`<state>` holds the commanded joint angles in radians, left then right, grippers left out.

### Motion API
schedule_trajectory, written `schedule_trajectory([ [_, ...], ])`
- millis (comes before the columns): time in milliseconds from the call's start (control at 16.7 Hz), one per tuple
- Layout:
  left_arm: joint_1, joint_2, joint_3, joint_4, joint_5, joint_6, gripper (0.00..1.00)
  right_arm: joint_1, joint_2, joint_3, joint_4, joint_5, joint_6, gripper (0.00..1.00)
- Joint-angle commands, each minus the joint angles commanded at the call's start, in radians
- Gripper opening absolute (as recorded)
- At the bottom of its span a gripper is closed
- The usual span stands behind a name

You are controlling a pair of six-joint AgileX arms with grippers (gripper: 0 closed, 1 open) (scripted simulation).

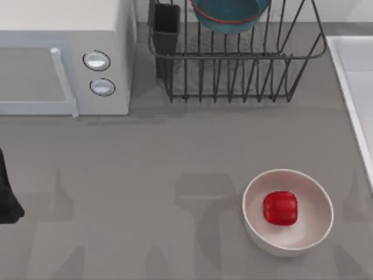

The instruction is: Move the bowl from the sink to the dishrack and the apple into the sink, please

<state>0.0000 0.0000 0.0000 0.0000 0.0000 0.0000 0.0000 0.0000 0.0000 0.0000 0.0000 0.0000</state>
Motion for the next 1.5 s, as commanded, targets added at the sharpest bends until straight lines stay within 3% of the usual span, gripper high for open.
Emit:
schedule_trajectory([
  [600,0.0,0.0,0.0,0.0,0.0,0.0,1.0,0.0,0.001,0.001,0.0,0.0,0.0,1.0],
  [840,0.0,0.0,0.0,0.0,0.0,0.0,1.0,0.046,0.106,0.104,-0.081,0.004,0.046,1.0],
  [1080,0.0,0.0,0.0,0.0,0.0,0.0,1.0,0.152,0.382,0.332,-0.264,0.004,0.15,1.0],
  [1500,0.0,0.0,0.0,0.0,0.0,0.0,1.0,0.384,1.125,0.805,-0.692,-0.009,0.395,1.0],
])
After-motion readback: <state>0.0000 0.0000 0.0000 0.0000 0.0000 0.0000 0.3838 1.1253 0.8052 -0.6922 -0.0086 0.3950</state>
